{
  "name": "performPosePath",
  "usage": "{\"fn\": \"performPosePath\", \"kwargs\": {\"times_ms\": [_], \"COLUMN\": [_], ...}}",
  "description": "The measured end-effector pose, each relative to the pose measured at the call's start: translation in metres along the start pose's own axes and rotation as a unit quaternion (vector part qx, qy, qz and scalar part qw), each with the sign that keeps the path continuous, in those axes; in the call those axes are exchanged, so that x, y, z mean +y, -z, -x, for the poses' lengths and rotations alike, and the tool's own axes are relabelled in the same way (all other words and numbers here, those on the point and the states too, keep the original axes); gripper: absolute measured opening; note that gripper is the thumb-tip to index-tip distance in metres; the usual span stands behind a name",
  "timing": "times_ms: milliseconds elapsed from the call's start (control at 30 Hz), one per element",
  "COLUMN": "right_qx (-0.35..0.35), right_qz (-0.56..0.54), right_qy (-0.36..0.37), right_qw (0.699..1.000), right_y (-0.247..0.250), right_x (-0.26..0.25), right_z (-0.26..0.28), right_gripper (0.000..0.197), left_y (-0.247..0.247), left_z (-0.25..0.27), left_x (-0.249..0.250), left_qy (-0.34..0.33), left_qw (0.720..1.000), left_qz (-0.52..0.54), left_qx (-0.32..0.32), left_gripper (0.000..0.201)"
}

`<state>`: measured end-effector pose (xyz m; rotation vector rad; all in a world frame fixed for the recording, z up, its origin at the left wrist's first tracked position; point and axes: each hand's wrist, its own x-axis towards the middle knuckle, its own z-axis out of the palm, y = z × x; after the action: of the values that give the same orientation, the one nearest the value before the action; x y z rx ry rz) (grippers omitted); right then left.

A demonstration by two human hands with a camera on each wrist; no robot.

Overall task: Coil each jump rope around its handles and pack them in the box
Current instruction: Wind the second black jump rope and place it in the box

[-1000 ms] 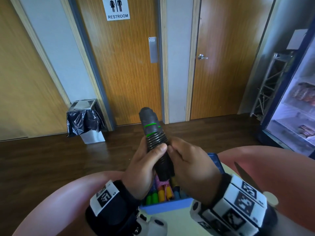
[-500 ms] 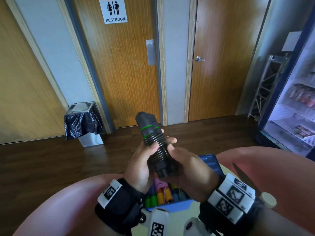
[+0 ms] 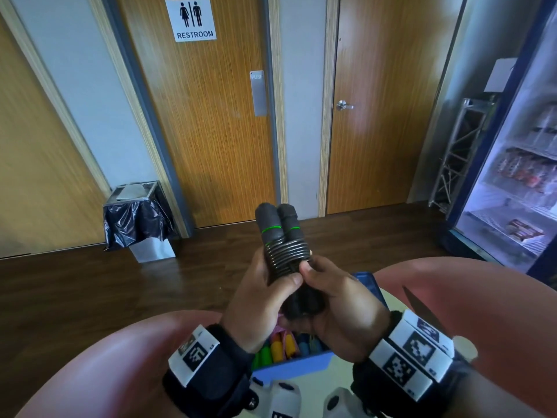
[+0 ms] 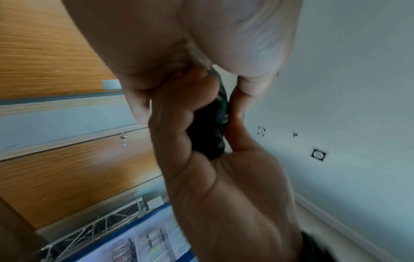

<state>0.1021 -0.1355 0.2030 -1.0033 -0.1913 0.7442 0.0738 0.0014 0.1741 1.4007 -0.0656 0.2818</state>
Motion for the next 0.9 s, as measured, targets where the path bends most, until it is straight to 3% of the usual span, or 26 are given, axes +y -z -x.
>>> {"fn": "performPosePath", "kwargs": {"times_ms": [133, 267, 533, 600, 667, 767, 900], "right_qx": [0.017, 0.078, 0.149, 0.130, 0.082, 0.016, -0.020], "right_qz": [0.014, 0.005, 0.038, 0.006, -0.021, -0.027, -0.038], "right_qy": [0.008, 0.010, -0.026, -0.057, -0.070, -0.036, 0.000], "right_qw": [1.000, 0.997, 0.988, 0.990, 0.994, 0.999, 0.999], "right_y": [-0.004, -0.012, -0.009, -0.003, 0.002, 0.008, 0.011], "right_x": [0.002, 0.011, 0.022, 0.021, 0.019, 0.020, 0.023], "right_z": [0.002, 0.004, -0.010, -0.012, -0.009, -0.003, 0.003], "right_gripper": [0.031, 0.024, 0.028, 0.033, 0.034, 0.036, 0.046], "left_y": [-0.011, -0.018, -0.018, -0.017, -0.015, -0.014, -0.013], "left_z": [0.006, 0.011, 0.004, 0.001, 0.002, 0.009, 0.015], "left_x": [-0.004, -0.007, -0.026, -0.028, -0.028, -0.026, -0.018], "left_qy": [-0.028, -0.017, 0.114, 0.146, 0.159, 0.121, 0.084], "left_qw": [0.999, 0.998, 0.981, 0.969, 0.958, 0.962, 0.977], "left_qz": [-0.008, -0.001, 0.090, 0.149, 0.196, 0.221, 0.191], "left_qx": [0.041, 0.057, 0.129, 0.131, 0.133, 0.103, 0.051], "left_gripper": [0.048, 0.041, 0.036, 0.028, 0.035, 0.049, 0.045]}}
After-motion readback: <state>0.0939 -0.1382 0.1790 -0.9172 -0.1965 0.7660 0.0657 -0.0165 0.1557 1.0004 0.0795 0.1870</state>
